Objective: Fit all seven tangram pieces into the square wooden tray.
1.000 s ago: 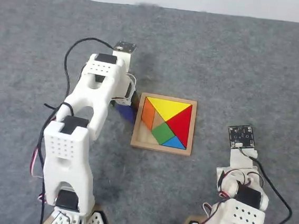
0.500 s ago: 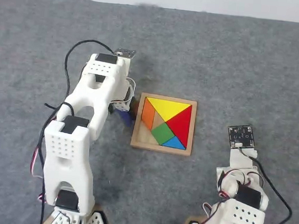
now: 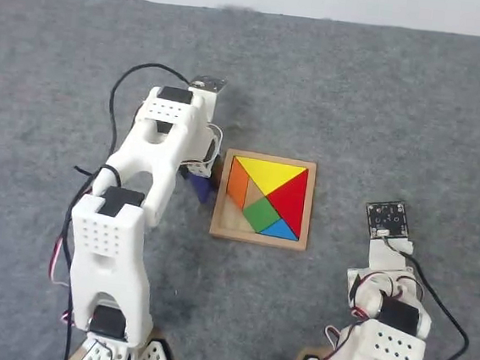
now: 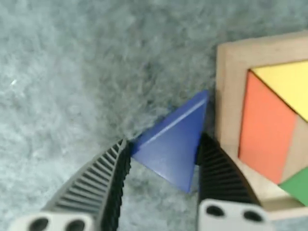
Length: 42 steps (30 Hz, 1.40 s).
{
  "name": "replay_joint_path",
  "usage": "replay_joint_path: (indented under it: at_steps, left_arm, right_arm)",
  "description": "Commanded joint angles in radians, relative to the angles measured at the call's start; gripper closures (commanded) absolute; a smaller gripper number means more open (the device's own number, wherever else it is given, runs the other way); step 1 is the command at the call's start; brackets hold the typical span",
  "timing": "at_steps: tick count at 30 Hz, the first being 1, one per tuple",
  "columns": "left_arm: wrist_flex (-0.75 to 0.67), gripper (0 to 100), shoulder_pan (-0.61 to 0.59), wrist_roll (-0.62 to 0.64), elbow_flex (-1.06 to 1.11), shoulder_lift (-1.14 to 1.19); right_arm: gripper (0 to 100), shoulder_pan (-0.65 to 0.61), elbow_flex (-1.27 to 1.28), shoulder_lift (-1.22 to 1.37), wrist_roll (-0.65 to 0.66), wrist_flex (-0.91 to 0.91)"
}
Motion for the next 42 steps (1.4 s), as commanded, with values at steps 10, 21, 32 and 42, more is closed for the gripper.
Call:
replay_joint_path:
  at_steps: [10, 21, 32, 42]
  left_arm:
    - [0.052, 88, 0.029, -0.081, -0.05, -0.077]
    - [0.276, 88, 0.135, 0.0, -0.048, -0.31]
    - [0.305, 88, 0.273, 0.542, 0.062, -0.308]
    - [0.269, 88, 0.302, 0.624, 0.076, -0.308]
  right_arm:
    - [97.5, -0.004, -0.006, -0.019, 0.015, -0.001]
    - [97.5, -0.004, -0.006, -0.019, 0.015, -0.001]
    - [97.5, -0.004, -0.006, -0.019, 0.015, -0.001]
    - [97.5, -0.004, -0.006, -0.019, 0.015, -0.001]
